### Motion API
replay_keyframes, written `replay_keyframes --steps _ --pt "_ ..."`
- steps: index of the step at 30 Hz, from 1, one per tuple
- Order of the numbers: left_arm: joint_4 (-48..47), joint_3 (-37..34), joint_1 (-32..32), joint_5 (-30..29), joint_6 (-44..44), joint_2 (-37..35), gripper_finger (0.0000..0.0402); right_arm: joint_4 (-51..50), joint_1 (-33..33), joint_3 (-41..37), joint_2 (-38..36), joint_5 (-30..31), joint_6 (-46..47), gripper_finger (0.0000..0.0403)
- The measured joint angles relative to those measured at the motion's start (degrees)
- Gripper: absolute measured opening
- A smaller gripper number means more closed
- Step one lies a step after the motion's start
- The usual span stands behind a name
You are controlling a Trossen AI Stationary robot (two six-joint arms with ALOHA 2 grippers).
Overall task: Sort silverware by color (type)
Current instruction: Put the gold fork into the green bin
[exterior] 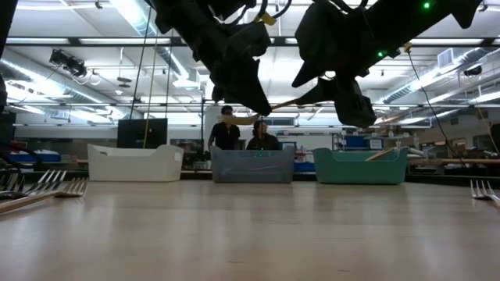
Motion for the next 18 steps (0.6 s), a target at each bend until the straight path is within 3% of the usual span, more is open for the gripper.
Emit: replay_keyframes --steps 9,18 --pt "2.25 0.00 -0.26 1.91 0.10 0.00 0.0016 -0.29 -0.07 0.00 -0.06 -0.43 -1.79 0.0154" --pt "3.41 0.00 -0.44 1.98 1.40 0.02 0.0016 -0.18 -0.04 -0.02 -0.03 -1.19 -2.85 0.0070"
